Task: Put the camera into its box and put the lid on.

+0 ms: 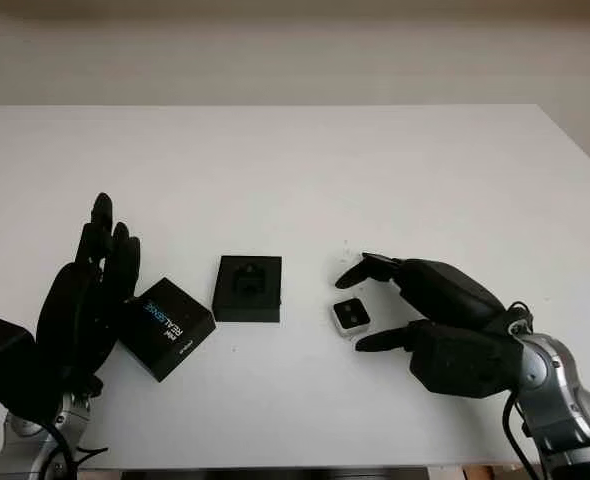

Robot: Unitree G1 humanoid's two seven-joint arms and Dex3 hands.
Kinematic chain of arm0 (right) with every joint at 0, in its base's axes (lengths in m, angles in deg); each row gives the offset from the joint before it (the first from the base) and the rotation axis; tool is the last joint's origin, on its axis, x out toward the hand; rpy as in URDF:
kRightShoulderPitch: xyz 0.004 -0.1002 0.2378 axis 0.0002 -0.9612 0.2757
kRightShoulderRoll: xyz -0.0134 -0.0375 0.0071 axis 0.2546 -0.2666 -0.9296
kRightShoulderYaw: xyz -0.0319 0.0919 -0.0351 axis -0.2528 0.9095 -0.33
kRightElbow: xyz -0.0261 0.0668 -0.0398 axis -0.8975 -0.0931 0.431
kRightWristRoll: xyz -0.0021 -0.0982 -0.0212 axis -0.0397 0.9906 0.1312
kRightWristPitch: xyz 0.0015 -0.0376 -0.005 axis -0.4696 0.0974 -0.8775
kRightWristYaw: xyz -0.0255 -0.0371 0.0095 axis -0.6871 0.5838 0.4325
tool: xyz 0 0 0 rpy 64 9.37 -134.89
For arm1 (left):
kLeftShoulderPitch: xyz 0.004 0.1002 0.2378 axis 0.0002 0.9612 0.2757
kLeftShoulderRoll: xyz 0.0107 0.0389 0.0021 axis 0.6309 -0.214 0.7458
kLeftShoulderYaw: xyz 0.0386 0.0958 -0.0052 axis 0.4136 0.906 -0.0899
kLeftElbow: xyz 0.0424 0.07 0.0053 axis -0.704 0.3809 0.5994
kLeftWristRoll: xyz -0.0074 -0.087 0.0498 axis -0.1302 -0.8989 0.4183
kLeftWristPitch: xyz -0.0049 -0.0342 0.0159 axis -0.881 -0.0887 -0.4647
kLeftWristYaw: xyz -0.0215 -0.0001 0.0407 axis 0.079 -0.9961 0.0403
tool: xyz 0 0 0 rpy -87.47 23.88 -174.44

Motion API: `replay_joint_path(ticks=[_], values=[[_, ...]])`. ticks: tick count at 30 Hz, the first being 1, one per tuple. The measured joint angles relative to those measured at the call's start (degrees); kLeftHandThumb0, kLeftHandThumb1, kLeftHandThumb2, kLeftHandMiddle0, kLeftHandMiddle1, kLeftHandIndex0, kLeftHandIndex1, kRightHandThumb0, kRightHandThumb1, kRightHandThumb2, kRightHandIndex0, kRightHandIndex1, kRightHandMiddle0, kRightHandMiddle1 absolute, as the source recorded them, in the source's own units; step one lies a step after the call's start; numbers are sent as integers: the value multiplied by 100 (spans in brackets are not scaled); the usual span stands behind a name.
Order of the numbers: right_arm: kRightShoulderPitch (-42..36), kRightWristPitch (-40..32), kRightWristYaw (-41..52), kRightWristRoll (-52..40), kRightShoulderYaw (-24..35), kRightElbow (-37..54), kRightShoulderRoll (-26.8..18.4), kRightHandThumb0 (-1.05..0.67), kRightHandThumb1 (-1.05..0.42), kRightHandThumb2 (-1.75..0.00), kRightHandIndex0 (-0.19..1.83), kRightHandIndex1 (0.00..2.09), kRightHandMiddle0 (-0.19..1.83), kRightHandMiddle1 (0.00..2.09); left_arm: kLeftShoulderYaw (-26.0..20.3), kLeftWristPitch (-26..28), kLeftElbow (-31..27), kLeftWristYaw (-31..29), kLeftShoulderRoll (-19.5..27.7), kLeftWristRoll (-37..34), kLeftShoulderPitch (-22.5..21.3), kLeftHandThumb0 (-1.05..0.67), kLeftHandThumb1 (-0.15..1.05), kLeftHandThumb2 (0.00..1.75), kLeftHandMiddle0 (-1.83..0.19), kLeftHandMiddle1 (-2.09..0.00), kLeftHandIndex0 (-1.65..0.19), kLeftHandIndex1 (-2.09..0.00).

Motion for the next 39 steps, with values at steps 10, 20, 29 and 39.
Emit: replay_joint_path(ticks=[10,20,29,39], values=[[4,194,-275,140,-58,-267,5,-56,-87,-5,27,7,30,78,-1,-13,0,-14,1,6,4,-74,105,48,19,-2,19,-1],[4,551,-675,144,-58,-462,100,-46,-89,-6,37,11,46,99,2,-24,1,-19,1,25,27,-73,105,50,19,-1,19,0],[4,761,-962,146,-58,-576,197,-35,-92,-5,41,11,46,127,4,-46,2,-20,1,28,38,-73,105,50,19,-1,19,-1],[3,793,-934,-7,-58,-677,310,-33,-91,-5,40,10,44,131,5,-76,4,-19,0,25,49,-73,105,49,19,-1,19,-1]])
